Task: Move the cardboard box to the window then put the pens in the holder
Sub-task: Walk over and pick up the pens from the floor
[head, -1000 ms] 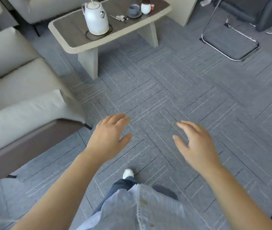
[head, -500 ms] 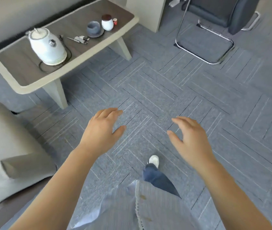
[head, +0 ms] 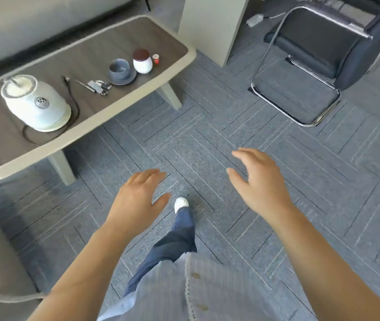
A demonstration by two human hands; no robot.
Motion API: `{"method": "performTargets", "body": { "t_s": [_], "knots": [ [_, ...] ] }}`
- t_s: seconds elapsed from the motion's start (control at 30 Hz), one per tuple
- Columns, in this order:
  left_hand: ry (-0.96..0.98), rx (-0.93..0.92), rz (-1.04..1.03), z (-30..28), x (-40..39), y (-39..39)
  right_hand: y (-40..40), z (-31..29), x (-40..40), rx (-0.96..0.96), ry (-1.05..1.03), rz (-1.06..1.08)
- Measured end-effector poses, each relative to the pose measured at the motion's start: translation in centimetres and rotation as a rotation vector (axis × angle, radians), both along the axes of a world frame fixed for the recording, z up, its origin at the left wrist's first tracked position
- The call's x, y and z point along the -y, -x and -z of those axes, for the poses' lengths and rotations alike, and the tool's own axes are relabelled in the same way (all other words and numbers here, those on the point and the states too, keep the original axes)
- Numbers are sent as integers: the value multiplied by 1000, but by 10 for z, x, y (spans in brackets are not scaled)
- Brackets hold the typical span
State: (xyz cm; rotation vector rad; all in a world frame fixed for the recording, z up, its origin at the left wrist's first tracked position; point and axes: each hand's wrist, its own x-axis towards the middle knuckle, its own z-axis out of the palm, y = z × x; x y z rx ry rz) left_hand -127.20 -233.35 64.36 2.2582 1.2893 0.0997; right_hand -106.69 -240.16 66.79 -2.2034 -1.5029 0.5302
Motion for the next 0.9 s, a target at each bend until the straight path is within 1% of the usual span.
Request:
{"method": "performTargets", "body": {
  "t_s": [0.1,0.3,0.5,0.6,0.73,0.9],
  "knots": [
    [-2,8,22,-1,-70,-40,-35,2,-59,-13,5,23],
    [-34,33,86,-22,-201,-117,-99,-9,-154,-23,41,94],
    [-29,61,85,-29,-300,-192,-168,-6,-239,-20,72,102],
    [-28,76,56,-24,-346,-230,-210,1,-288,-29,61,98],
    [-9,75,-27,-19,-407,-284,-275,4,-365,-43,34,36],
    [-20,79,-118,-28,-473,-343,-345,-12,-467,-42,18,-101]
  ]
}}
